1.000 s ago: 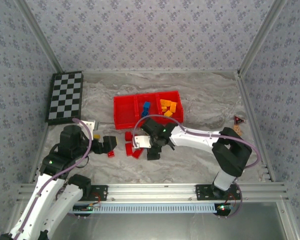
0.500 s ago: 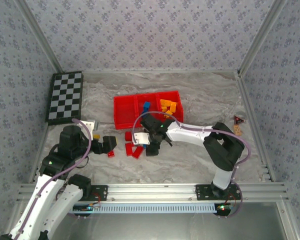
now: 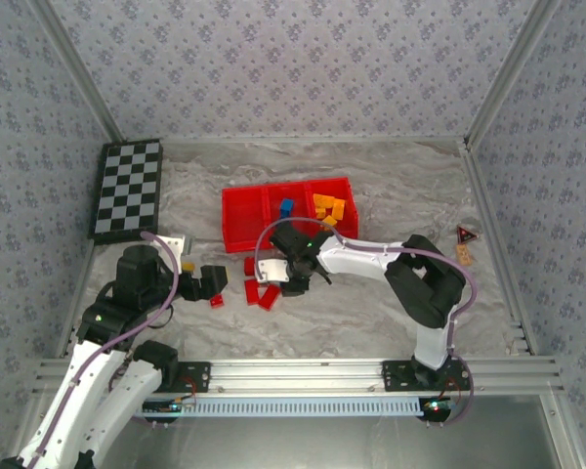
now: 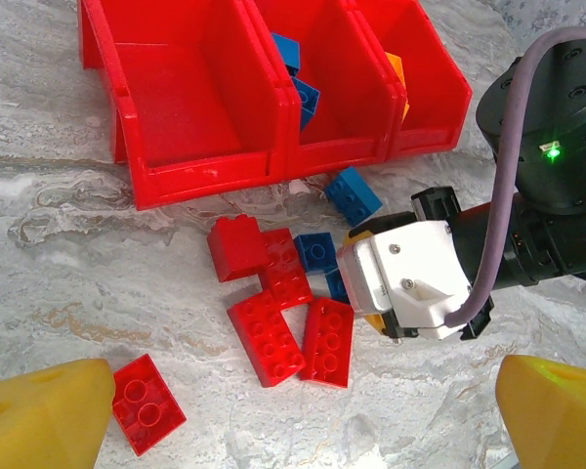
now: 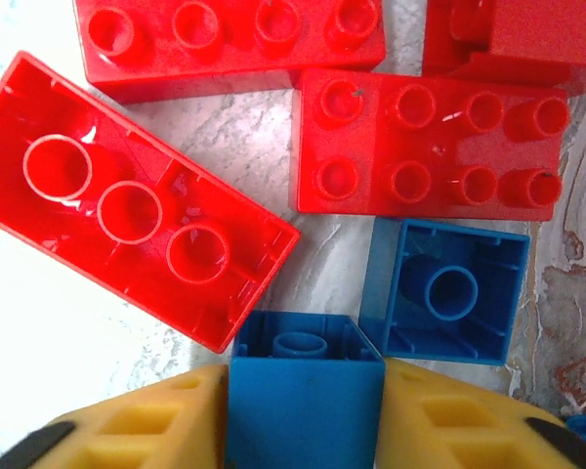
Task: Sort the legos into containers by color
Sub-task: Pick up the lego from the center of the table, then place the lego in the container.
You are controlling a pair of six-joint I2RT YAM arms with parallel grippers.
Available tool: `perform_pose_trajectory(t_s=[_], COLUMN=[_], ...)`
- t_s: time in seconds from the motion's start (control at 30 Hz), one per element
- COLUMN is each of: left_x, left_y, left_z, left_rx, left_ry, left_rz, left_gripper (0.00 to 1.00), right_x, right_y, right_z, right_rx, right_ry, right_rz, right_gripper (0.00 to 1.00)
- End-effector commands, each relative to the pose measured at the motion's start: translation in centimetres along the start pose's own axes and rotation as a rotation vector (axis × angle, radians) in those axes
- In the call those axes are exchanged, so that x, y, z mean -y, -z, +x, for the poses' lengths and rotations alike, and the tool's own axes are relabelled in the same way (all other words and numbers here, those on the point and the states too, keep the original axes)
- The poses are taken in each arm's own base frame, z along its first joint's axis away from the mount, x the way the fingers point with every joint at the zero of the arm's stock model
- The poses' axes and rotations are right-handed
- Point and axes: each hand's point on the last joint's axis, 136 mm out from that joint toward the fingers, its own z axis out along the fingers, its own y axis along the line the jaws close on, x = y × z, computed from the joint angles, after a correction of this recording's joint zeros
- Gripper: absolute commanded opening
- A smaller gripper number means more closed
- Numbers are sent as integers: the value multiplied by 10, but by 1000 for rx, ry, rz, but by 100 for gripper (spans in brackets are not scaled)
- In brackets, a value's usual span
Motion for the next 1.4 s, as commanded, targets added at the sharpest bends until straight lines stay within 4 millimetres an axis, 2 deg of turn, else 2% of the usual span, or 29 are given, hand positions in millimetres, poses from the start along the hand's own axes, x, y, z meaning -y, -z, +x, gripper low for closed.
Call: perform_pose_trajectory(t_s=[0.0, 0.17, 0.3, 0.4, 0.47, 0.53, 0.6, 0.77, 0.83, 0.93, 1.1, 1.23, 1.37], left_x=[1, 1, 1, 1, 1, 1, 1, 0, -1, 0, -1, -1, -1], left_y=[-1, 0, 0, 0, 0, 0, 0, -1, -1, -1, -2, -2, -3], left_z=[0, 0, 0, -1, -1, -1, -1, 0, 0, 0, 0, 1, 1], left_rx=[4, 6, 7, 7, 8, 9, 8, 6, 3, 1, -2, -4, -7], left_ry=[-17, -17, -17, -18, -18, -18, -18, -16, -16, -16, -15, -15, -14], left_rz=[4, 3, 4, 3, 3, 3, 3, -4, -5, -4, -6, -7, -7], left_gripper=[100, 100, 100, 100, 100, 100, 100, 100, 100, 100, 100, 100, 100], right_x=[0, -2, 8, 21, 36, 61, 89, 154, 181, 207, 230, 234, 237], right_y=[5, 26, 60, 90, 106, 119, 124, 109, 101, 88, 73, 62, 67], right_z=[1, -5, -16, -36, -44, -49, -47, -33, -21, -5, 13, 30, 42], right_rx=[-23, -31, 35, 152, 215, 252, 241, 170, 128, 43, -66, -128, -167], right_ry=[-10, -13, -16, -21, -52, -93, -141, -288, -367, -424, -462, -501, -548], right_rz=[-10, 26, 113, 181, 225, 277, 339, 418, 464, 510, 595, 613, 652], right_gripper=[34, 28, 29, 29, 29, 29, 29, 28, 29, 31, 36, 40, 50])
